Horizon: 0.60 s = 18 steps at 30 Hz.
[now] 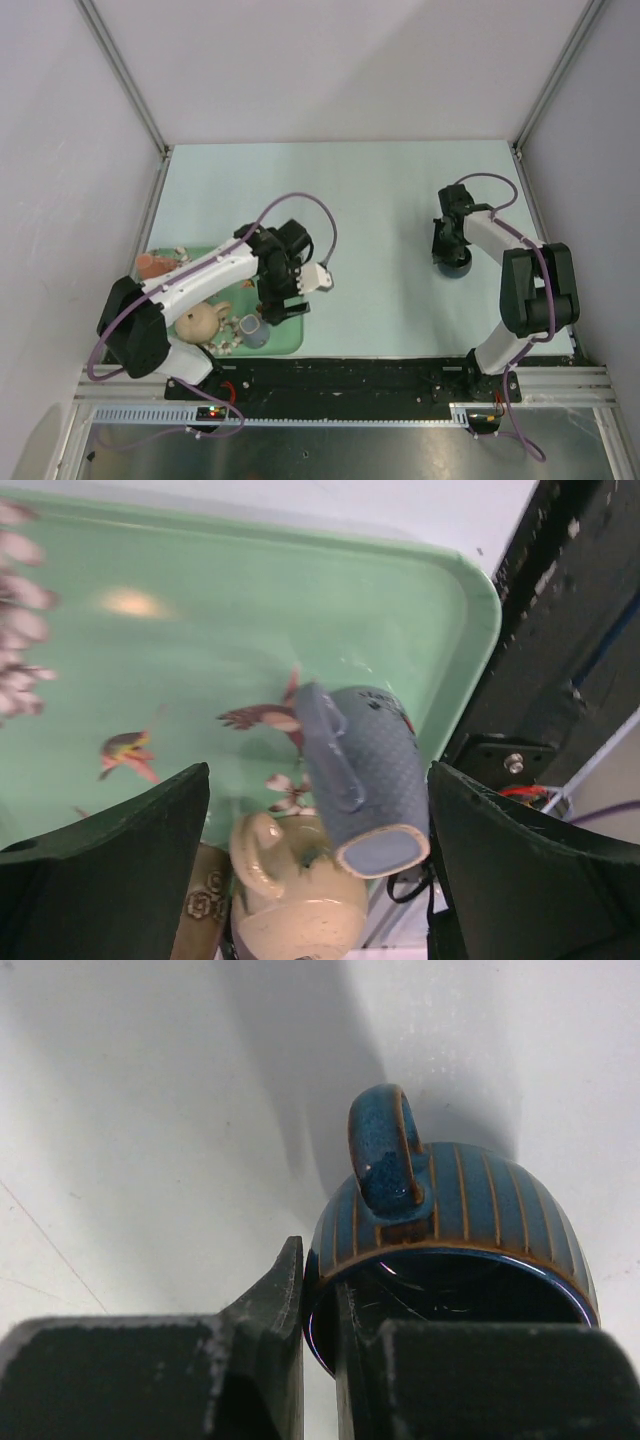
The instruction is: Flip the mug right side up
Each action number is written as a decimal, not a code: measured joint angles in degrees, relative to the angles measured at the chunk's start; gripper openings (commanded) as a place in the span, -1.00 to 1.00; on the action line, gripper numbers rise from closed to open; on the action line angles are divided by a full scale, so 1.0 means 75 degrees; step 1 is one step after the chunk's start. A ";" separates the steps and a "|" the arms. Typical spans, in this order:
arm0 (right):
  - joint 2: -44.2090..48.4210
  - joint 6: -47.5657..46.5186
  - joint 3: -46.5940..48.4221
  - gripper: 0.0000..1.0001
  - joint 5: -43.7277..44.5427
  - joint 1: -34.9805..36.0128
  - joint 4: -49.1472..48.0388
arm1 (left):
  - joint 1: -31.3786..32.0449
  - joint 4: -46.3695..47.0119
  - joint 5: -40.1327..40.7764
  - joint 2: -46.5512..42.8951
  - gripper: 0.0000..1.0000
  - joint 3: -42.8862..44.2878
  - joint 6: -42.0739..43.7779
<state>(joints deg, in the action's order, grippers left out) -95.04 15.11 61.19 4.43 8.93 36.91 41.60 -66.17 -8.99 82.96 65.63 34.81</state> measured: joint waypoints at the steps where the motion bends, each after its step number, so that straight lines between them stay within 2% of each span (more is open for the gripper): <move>1: 0.0000 0.0012 -0.0079 -0.84 -0.0079 -0.0058 -0.0099 | 0.0143 -0.0009 0.0050 -0.0044 0.89 -0.0262 0.0009; 6: 0.0102 0.0157 -0.0361 -0.46 -0.0388 -0.0335 -0.0609 | 0.0431 0.0157 0.0428 -0.0076 0.88 -0.0895 -0.0055; 9: 0.0166 0.0233 -0.0510 -0.16 -0.0405 -0.0396 -0.0839 | 0.0586 0.0498 0.0726 -0.0079 0.78 -0.1157 -0.0108; 13: 0.0283 0.0274 -0.0691 0.10 -0.0408 -0.0391 -0.0901 | 0.0734 0.0938 0.1128 -0.0079 0.41 -0.1647 -0.0175; 18: 0.0901 0.0254 -0.0749 0.21 -0.0192 -0.0198 -0.0799 | 0.0737 0.1227 0.1472 -0.0079 0.00 -0.1789 -0.0198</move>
<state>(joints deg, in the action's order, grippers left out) -88.29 17.02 55.57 2.98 7.44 30.92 47.13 -56.97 2.04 82.37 52.21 33.32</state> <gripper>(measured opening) 0.584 0.589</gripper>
